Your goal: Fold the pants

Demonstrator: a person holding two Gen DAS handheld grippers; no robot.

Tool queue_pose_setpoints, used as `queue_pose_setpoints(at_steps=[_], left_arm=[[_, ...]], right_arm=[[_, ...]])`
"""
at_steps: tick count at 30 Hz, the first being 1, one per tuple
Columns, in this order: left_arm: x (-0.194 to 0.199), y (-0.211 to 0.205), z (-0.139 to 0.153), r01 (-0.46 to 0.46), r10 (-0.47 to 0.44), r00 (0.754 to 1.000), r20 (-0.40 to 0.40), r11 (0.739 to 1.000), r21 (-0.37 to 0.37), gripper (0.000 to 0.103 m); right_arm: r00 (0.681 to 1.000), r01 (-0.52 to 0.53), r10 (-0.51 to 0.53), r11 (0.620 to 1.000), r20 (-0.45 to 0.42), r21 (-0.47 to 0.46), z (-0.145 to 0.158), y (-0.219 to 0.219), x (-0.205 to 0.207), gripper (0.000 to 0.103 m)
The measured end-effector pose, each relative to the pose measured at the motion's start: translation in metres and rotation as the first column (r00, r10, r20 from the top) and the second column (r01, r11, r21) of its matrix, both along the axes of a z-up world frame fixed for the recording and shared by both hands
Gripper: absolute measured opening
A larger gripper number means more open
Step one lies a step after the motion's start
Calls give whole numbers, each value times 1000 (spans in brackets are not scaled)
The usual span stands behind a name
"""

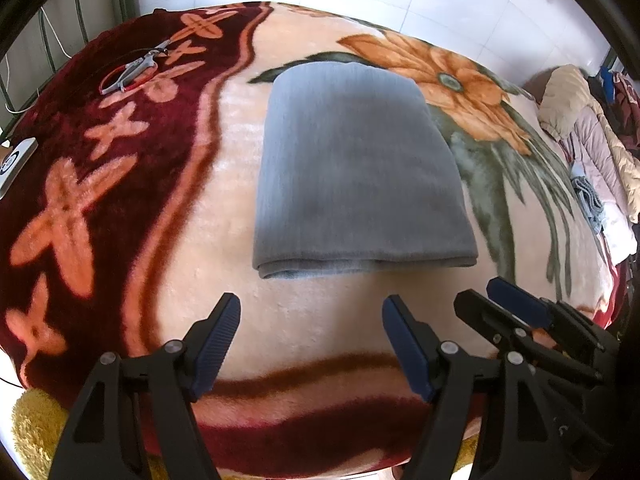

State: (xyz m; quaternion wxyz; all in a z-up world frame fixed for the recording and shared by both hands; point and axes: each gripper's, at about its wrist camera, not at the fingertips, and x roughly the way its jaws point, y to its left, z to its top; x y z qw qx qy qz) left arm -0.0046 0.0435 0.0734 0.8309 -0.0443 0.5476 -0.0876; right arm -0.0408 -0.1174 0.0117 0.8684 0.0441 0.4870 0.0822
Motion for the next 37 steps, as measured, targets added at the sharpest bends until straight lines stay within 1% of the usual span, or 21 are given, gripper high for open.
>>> queue_pose_setpoints(at_steps=[32, 37], left_arm=[[-1, 0, 2, 1, -1, 1000, -4, 1000, 1, 77], [-1, -1, 0, -9, 9, 1000, -12, 1000, 21, 77]], right_arm=[[1000, 4, -4, 1000, 8, 0, 0, 0, -2, 45], [1000, 2, -2, 1000, -6, 1, -4, 0, -3, 45]])
